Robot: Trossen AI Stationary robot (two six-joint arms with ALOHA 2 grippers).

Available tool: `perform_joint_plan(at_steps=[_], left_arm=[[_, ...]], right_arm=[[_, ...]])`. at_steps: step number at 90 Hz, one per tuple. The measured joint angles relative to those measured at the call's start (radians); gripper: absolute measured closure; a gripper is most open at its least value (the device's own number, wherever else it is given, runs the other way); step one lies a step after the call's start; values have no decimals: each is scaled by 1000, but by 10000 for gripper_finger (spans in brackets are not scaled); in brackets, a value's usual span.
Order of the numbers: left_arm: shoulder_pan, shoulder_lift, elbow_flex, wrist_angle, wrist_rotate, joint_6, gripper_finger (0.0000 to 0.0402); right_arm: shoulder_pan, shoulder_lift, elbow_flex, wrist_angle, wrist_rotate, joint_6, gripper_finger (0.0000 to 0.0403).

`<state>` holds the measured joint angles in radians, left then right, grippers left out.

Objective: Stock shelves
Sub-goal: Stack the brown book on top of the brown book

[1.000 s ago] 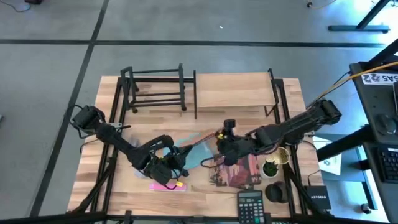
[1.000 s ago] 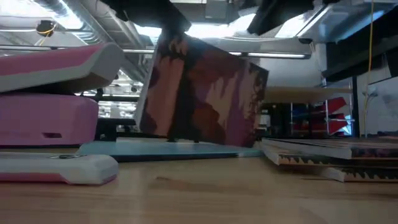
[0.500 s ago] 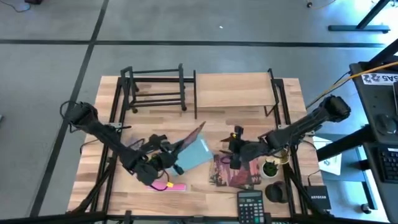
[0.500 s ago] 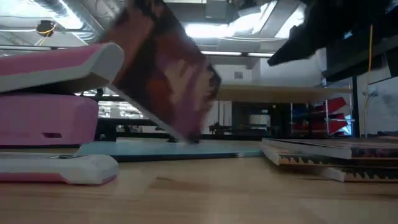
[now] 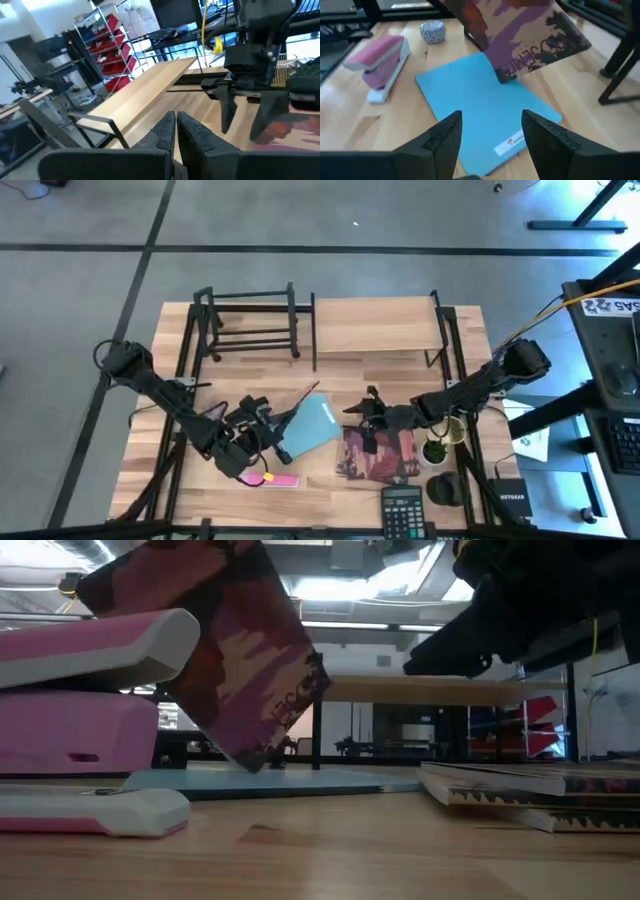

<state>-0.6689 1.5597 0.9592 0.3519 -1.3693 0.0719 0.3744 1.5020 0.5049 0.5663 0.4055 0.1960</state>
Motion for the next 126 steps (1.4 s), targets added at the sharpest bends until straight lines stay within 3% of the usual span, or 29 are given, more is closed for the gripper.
perform_joint_plan(at_steps=[20, 39, 51, 64, 88, 107, 117, 126], left_arm=[[-7, 0, 0, -1, 5, -14, 401], [-7, 2, 0, -2, 7, -20, 401], [-8, 2, 0, -2, 9, -20, 401], [-8, 2, 0, -2, 10, -20, 401], [-8, 2, 0, -2, 51, -21, 401], [-8, 2, 0, -2, 54, -21, 401], [-8, 2, 0, -2, 55, -27, 401], [-8, 2, 0, -3, 55, -33, 401]], right_arm=[[-106, 93, 1, 108, -21, -9, 206], [-239, 173, 58, 141, -248, 26, 130], [-307, 222, 86, 146, -275, 58, 91], [-361, 284, 88, 207, -318, 37, 80], [-404, 407, 92, 482, -399, -28, 79], [-401, 417, 149, 506, -464, -142, 85], [-401, 417, 190, 502, -493, -154, 118], [-400, 417, 218, 452, -537, -178, 188]])
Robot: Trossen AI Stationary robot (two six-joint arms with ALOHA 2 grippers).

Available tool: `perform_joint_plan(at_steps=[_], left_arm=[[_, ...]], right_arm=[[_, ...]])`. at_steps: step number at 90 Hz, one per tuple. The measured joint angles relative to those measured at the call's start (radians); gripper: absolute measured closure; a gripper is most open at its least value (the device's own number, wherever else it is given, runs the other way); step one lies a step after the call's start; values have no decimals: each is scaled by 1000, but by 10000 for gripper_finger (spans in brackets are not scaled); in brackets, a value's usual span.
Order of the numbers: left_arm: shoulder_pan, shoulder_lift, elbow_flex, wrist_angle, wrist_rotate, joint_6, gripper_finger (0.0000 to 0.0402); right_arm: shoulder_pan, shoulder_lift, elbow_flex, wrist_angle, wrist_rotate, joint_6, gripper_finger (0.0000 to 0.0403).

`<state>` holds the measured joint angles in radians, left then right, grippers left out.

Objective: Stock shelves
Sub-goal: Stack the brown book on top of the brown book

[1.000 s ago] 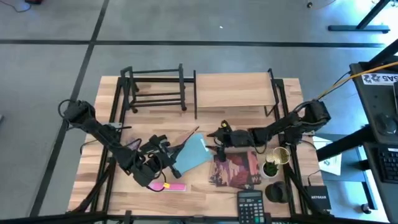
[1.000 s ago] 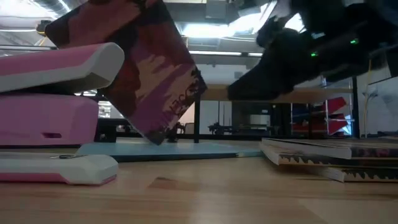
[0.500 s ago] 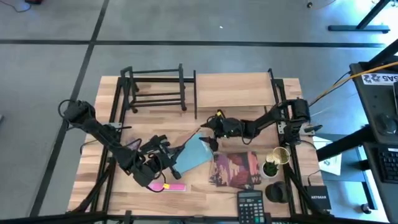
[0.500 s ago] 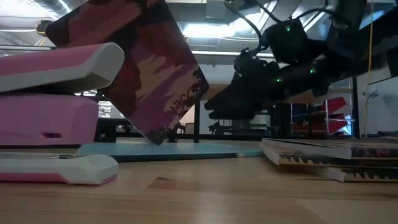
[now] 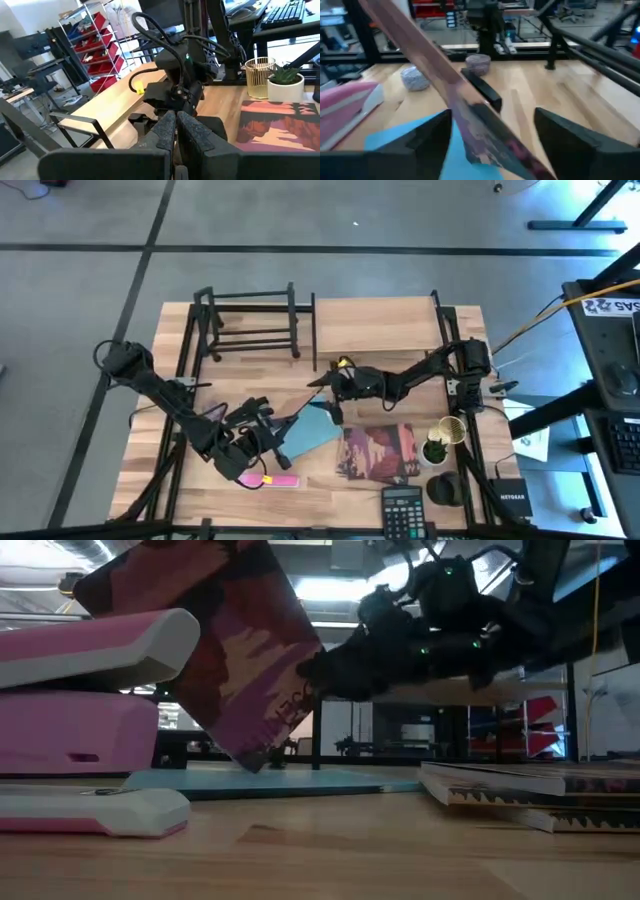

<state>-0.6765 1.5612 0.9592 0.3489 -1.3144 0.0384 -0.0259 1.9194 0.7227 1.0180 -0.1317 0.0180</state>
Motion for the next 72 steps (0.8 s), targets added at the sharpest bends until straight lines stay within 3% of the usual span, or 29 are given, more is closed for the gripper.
perform_joint_plan(at_steps=[13, 17, 29, 45, 60, 72], left_arm=[[0, 0, -1, -6, -7, 4, 402], [1, 0, -2, -7, -16, 18, 401], [1, 0, -2, 1, -26, 62, 401], [0, 0, -2, 109, 29, 228, 396], [3, 0, 21, 193, 185, 431, 359], [20, 14, 52, 189, 377, 541, 317]], right_arm=[[0, -8, 17, -113, -26, -9, 353], [5, -18, 16, -149, -26, -32, 380], [39, -116, 16, -337, 82, -83, 392], [99, -311, 56, -744, 317, -166, 399], [139, -378, 267, -1248, 469, -182, 401], [165, -360, 426, -1475, 549, -205, 401]])
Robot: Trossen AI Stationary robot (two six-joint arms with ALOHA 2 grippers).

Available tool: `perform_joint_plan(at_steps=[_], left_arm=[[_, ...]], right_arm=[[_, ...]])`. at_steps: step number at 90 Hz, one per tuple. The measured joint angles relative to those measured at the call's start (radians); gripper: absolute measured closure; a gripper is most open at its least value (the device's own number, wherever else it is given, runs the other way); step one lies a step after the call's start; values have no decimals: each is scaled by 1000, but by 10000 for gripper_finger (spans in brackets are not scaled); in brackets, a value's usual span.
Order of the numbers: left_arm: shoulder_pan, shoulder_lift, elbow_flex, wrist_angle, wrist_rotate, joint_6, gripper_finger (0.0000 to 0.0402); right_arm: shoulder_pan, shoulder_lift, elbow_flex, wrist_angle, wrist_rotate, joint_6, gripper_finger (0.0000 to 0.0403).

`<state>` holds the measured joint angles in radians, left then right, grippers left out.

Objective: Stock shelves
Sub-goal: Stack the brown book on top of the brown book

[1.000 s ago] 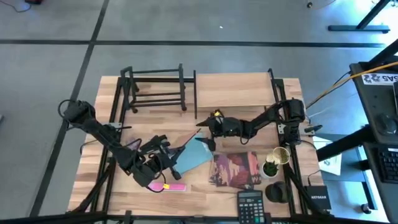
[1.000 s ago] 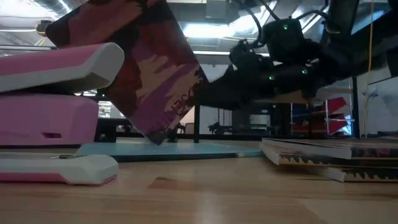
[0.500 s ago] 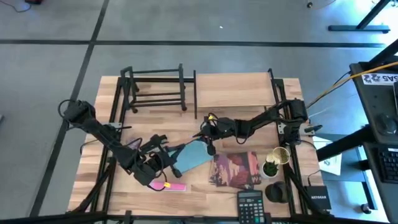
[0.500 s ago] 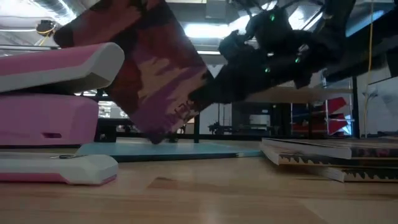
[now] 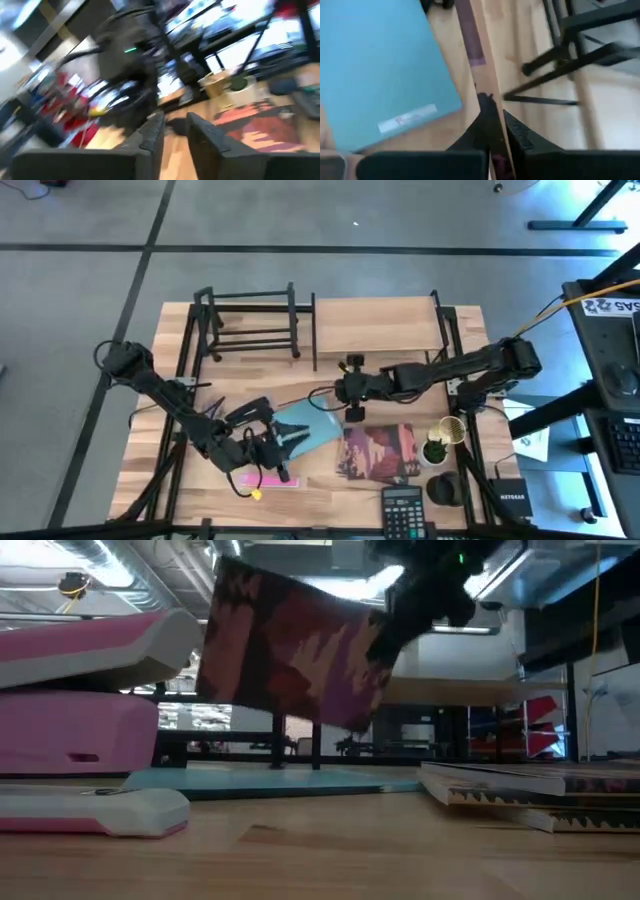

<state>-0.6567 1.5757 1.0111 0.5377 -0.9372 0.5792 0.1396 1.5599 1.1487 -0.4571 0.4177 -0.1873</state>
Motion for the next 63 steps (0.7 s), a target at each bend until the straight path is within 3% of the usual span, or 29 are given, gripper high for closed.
perform_joint_plan(at_steps=[10, 27, 63], left_arm=[[19, 36, 12, -6, 39, 73, 286], [32, 72, 25, -5, -85, 141, 243], [69, 79, 25, -62, -120, 71, 150]], right_arm=[[20, 13, 81, -87, 46, -13, 402], [48, 15, 102, -94, 45, -28, 402], [57, 45, 100, -92, 45, -26, 402]])
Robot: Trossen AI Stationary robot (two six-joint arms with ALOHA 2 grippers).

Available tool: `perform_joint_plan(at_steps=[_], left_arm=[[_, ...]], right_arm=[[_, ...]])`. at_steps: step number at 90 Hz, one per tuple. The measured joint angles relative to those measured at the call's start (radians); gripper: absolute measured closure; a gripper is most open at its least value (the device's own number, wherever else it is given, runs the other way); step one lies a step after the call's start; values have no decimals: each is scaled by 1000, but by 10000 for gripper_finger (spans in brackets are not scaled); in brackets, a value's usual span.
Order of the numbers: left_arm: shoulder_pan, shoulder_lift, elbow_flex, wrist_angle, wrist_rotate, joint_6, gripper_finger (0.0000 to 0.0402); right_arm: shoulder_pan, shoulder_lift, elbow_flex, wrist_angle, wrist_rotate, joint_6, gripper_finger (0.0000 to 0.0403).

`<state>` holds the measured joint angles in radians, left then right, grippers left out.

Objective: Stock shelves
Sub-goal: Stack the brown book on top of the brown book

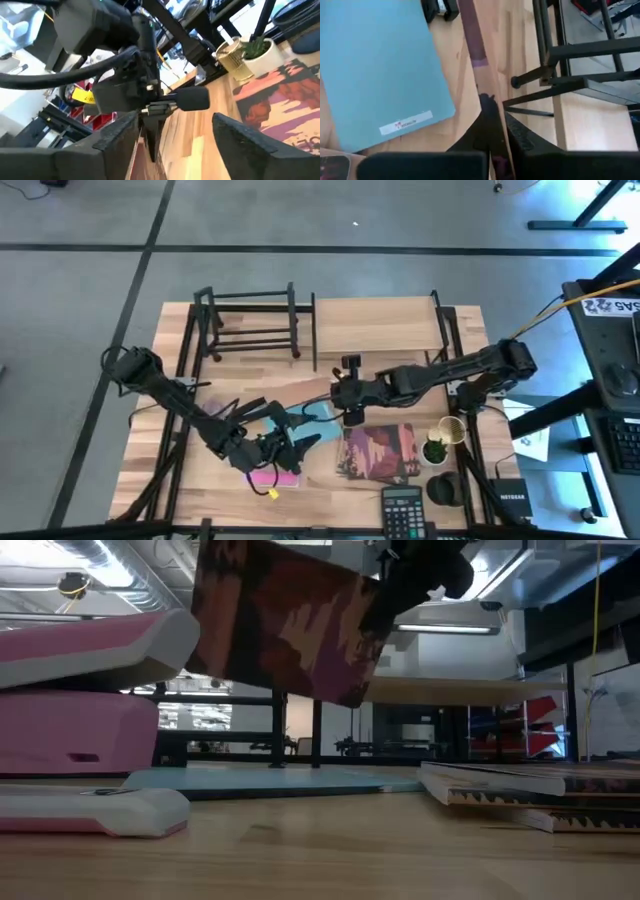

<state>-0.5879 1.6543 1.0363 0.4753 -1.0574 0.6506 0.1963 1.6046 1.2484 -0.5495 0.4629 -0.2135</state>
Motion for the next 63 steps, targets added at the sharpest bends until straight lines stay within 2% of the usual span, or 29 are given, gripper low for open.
perform_joint_plan(at_steps=[7, 14, 27, 37, 58, 63], left_arm=[[22, 0, 0, -49, -7, -49, 144], [41, 0, 0, -89, -56, -99, 145], [75, 0, 0, -185, -51, -183, 173], [101, 0, 0, -267, -28, -305, 221], [122, 0, 1, -436, -28, -541, 377], [122, 0, 1, -477, -19, -590, 390]], right_arm=[[0, 9, 0, 0, -2, -1, 402], [0, 17, 0, 3, 1, -1, 402], [0, 27, 0, 13, 1, -1, 402], [0, 29, 0, 2, 0, -2, 402], [1, 38, 0, -6, 17, -3, 402], [1, 38, 0, -4, 16, -4, 402]])
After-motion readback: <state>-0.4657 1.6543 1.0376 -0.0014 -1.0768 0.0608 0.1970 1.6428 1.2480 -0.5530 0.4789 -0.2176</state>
